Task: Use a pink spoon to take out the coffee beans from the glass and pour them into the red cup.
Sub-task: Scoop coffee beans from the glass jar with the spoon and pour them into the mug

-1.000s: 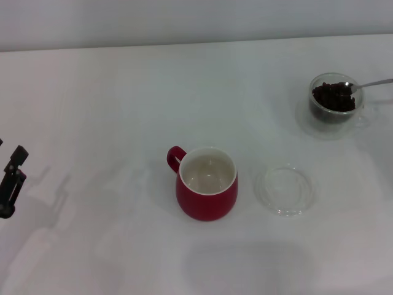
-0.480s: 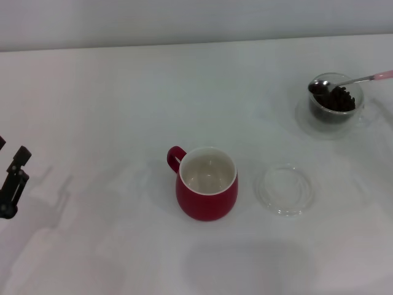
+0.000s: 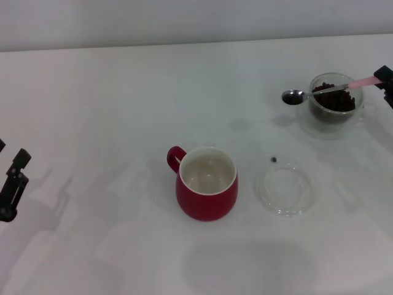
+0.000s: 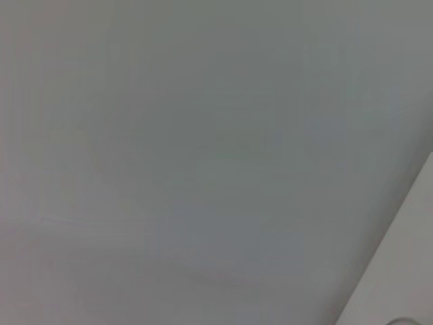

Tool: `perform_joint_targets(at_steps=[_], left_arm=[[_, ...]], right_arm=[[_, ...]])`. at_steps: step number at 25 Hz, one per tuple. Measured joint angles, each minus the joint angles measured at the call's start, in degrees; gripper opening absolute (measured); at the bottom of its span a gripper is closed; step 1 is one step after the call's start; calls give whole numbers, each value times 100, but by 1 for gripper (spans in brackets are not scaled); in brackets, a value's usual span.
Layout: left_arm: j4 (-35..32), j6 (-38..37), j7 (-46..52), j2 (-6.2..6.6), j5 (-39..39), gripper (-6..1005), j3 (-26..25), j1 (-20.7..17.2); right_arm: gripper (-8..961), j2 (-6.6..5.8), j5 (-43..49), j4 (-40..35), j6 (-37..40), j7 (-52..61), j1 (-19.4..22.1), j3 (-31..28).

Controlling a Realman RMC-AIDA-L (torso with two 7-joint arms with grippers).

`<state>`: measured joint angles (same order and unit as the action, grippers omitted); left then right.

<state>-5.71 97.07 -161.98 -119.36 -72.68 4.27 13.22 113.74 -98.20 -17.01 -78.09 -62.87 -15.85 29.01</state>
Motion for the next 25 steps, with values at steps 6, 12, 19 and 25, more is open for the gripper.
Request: perform_joint_targets(at_steps=[6, 12, 19, 25], left_arm=[[0, 18, 0, 0, 0, 414, 4, -36], [0, 23, 0, 0, 0, 414, 4, -47], [0, 23, 0, 0, 0, 414, 4, -57], [0, 23, 0, 0, 0, 413, 4, -66]], right_arm=[[191, 71, 3, 38, -182, 26, 3, 107], [193, 94, 3, 187, -329, 2, -10, 209], [195, 112, 3, 347, -401, -92, -43, 378], [196, 139, -1, 421, -466, -117, -86, 532]])
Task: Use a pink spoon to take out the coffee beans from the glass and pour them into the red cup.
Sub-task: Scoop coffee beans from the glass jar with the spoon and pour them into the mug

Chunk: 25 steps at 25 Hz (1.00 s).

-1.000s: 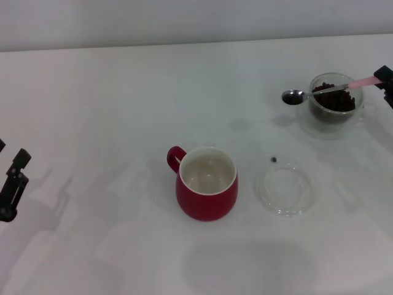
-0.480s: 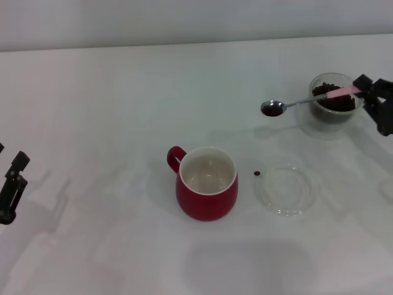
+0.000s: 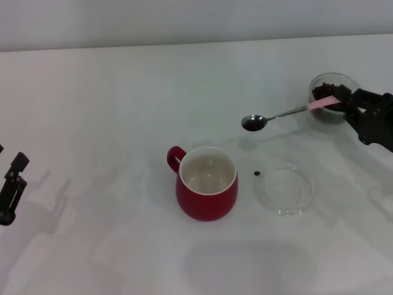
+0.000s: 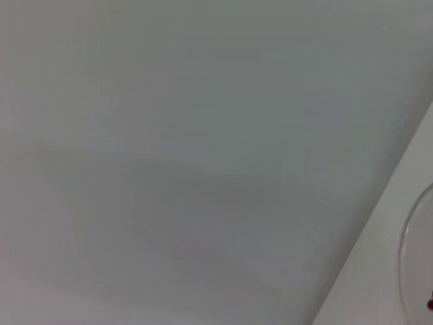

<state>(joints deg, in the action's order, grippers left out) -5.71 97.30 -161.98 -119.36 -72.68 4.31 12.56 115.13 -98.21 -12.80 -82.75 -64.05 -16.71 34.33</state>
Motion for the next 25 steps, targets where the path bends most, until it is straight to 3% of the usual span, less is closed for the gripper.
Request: perform_joint_targets(at_steps=[25], left_arm=[[0, 9, 0, 0, -2, 414, 0, 9]], right_arm=[[203, 31, -18, 677, -340, -493, -423, 432]])
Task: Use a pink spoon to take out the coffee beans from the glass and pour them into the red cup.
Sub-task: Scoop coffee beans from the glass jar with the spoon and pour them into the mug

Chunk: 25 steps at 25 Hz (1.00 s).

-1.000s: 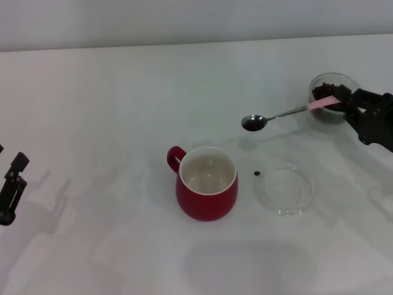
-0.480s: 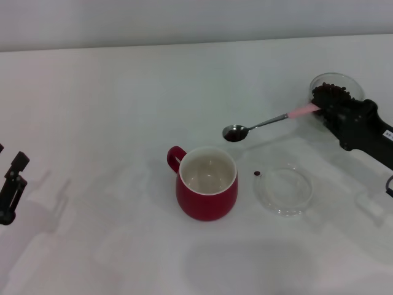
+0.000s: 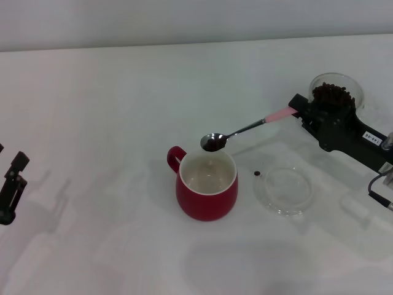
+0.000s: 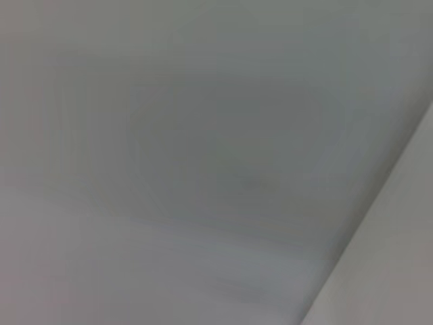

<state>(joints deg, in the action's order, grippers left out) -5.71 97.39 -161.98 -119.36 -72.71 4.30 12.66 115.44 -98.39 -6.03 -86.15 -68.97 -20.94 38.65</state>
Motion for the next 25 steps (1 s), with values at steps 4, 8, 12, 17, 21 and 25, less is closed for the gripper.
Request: perform_joint_targets(at_steps=[4, 8, 12, 17, 21, 25], left_arm=[[0, 0, 0, 0, 0, 414, 0, 0], [0, -1, 0, 0, -3, 414, 0, 10], [0, 0, 0, 0, -3, 414, 0, 24], [0, -8, 0, 0, 3, 414, 0, 62], [0, -12, 0, 0, 3, 414, 0, 64], [0, -20, 0, 0, 1, 413, 0, 62]], right_arm=[[204, 2, -16, 10, -156, -400, -10, 4], [205, 4, 3, 14, -221, -850, -46, 44], [206, 9, 16, 15, -224, -1343, -132, 216], [207, 13, 18, 13, -233, -1932, -267, 378], [208, 13, 22, -39, -329, -2433, -322, 446], [209, 13, 23, -54, -403, -2744, -340, 445]])
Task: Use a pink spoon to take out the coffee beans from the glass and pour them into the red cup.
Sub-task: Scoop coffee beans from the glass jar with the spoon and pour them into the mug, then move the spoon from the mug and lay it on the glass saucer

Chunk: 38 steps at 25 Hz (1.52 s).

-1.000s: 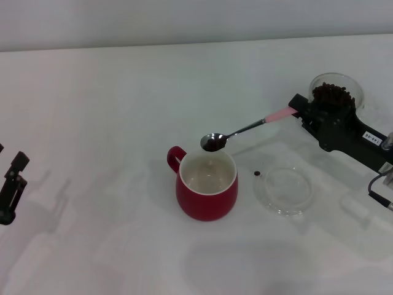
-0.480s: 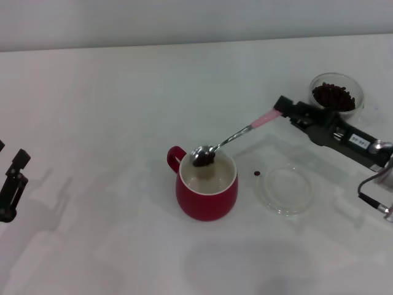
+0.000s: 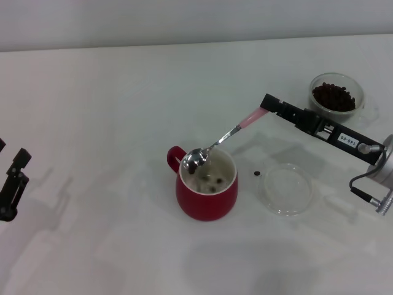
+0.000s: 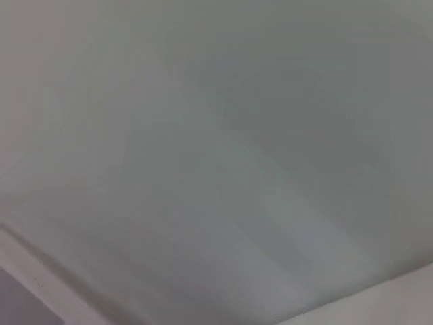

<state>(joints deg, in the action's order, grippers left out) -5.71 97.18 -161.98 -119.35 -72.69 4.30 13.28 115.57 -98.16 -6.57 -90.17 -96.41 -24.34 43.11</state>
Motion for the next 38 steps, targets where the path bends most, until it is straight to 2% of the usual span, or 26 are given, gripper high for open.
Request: perform_joint_targets(at_steps=[8, 15, 20, 23, 26, 31, 38], left_arm=[[0, -21, 0, 0, -19, 413, 0, 15], [0, -25, 0, 8, -26, 414, -12, 40], [-12, -29, 0, 17, -33, 414, -33, 51], [-33, -31, 0, 19, -35, 414, -40, 51], [-46, -33, 0, 22, -38, 414, -41, 52], [-58, -45, 0, 26, -69, 413, -44, 60], [-62, -107, 0, 26, -114, 413, -44, 150]], right_arm=[[211, -20, -40, -3, -431, -748, 65, -3], [213, -31, -110, 44, -548, -583, 131, -83], [214, -87, -280, -231, -657, -236, 430, -159], [215, -118, -362, -688, -671, -64, 782, -226], [216, -188, -363, -1050, -669, 33, 1100, -351], [217, -420, -305, -1115, -665, 55, 1319, -331], [219, -497, 13, -1176, -411, 34, 1447, -346]])
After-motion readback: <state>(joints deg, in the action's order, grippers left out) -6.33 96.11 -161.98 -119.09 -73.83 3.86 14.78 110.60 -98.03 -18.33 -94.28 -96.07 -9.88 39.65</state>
